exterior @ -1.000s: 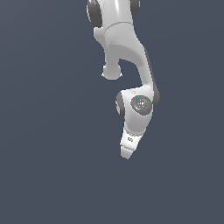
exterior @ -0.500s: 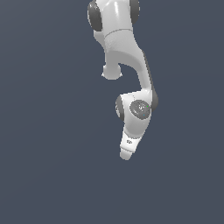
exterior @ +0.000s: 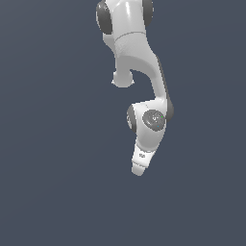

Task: Pick up the object and move it to a goal position.

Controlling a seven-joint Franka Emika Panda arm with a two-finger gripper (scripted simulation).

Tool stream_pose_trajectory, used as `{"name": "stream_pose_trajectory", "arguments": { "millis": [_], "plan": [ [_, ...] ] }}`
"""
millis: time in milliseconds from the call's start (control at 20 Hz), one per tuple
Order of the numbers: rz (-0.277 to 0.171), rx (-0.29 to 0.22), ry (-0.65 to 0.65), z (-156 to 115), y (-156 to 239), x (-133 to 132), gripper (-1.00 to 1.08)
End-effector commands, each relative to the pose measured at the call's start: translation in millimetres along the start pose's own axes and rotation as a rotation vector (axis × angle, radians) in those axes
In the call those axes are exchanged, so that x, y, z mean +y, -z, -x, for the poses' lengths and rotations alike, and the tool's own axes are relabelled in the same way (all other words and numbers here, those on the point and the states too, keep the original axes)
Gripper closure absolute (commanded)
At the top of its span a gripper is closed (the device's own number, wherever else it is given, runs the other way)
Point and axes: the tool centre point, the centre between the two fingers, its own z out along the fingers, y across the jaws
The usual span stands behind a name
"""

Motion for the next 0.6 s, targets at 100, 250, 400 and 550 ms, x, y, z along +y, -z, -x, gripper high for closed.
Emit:
{"name": "stream_pose_trajectory", "arguments": {
  "millis": [100, 250, 400, 550],
  "plan": [
    [0.000, 0.000, 0.000, 2.2, 0.6, -2.1, 1.08],
    [0.000, 0.000, 0.000, 6.0, 1.0, -5.8, 1.08],
    [0.000, 0.000, 0.000, 12.0, 1.5, -11.1, 1.08],
    [0.000, 0.000, 0.000, 19.8, 2.4, -18.5, 1.08]
  ]
}}
